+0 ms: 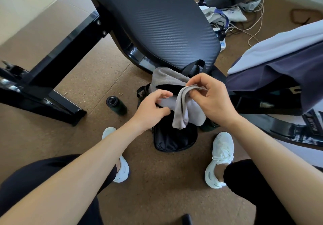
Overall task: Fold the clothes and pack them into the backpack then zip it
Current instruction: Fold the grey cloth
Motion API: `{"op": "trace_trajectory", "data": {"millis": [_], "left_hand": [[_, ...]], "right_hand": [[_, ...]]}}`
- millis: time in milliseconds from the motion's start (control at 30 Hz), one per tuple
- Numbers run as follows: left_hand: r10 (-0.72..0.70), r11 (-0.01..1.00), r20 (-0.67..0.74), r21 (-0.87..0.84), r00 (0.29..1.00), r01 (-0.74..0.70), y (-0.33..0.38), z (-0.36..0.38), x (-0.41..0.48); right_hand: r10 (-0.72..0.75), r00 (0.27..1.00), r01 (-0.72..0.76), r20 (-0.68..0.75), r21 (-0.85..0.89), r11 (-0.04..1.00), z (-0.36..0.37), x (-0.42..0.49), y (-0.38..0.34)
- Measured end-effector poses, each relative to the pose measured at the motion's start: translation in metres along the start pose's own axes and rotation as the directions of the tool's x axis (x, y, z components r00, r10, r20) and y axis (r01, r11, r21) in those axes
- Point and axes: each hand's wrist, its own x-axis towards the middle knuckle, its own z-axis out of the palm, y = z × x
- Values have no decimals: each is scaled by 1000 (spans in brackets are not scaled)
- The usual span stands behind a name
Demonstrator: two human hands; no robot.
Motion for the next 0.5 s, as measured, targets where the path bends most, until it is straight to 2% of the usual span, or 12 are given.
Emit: {"op": "trace_trajectory", "data": {"millis": [67, 167, 267, 367, 500], "left_hand": [[-3, 1000, 123, -8, 992, 4, -3, 6, 2], [-46, 998, 173, -24, 984, 51, -8, 16, 1], [-32, 999, 140, -28, 990, 37, -11, 26, 3], [-17, 999, 46, -42, 999, 19, -8, 31, 4], [76, 995, -67, -53, 995, -80, 1, 35, 4]], "right_hand": [[-5, 1000, 5, -9, 23, 1000, -2, -1, -2], [-3, 999, 5, -43, 40, 999, -5, -2, -3], [-19, 998, 21, -64, 28, 999, -7, -3, -5], [-41, 998, 43, -39, 56, 998, -7, -4, -6], [-78, 997, 79, -13, 66, 995, -10, -6, -6]]}}
